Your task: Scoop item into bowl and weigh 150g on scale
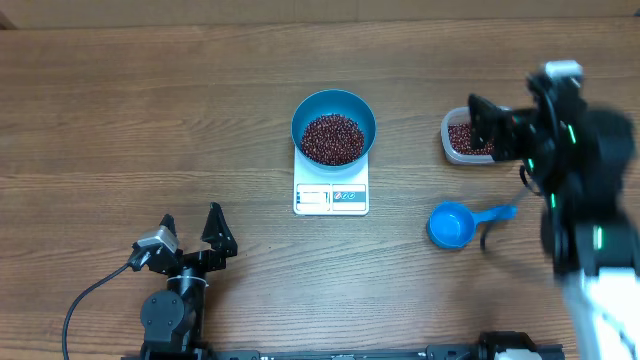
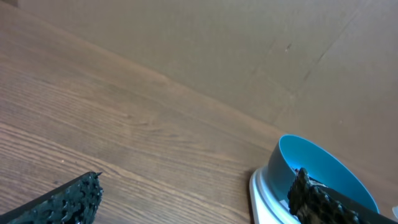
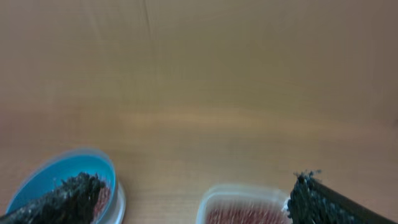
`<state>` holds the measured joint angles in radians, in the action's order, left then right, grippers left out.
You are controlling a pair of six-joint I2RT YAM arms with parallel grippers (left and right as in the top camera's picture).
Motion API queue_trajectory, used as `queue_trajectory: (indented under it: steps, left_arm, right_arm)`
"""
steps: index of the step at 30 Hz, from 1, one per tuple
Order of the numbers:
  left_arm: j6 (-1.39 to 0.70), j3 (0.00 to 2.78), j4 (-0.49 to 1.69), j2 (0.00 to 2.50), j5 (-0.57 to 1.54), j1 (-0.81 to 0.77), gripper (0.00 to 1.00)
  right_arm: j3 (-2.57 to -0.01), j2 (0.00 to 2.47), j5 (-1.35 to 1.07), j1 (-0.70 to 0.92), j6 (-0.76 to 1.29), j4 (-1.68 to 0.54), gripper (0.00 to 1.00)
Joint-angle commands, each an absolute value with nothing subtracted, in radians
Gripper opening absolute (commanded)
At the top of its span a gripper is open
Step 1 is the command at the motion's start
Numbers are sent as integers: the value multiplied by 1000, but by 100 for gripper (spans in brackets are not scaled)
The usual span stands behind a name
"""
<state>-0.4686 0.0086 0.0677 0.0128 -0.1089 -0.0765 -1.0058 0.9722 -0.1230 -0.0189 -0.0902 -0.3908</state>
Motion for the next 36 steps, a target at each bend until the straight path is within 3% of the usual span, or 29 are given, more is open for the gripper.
queue_trajectory:
  steps: [1, 10, 15, 24, 36]
  left_arm:
    - [-452, 5, 68, 4, -104, -72, 100]
    - [-452, 5, 68, 4, -104, -72, 100]
    - [-452, 5, 68, 4, -104, -72, 100]
    - [-452, 5, 68, 4, -104, -72, 100]
    - [-452, 5, 68, 4, -104, -72, 100]
  right_arm:
    - [-764, 740, -122, -18, -132, -332, 100]
    - [-258, 228, -136, -18, -132, -103, 100]
    - [-6, 86, -136, -18, -128, 218, 100]
    - [-8, 10, -151, -35, -36, -72, 100]
    - [-8, 2, -135, -35, -23, -74, 100]
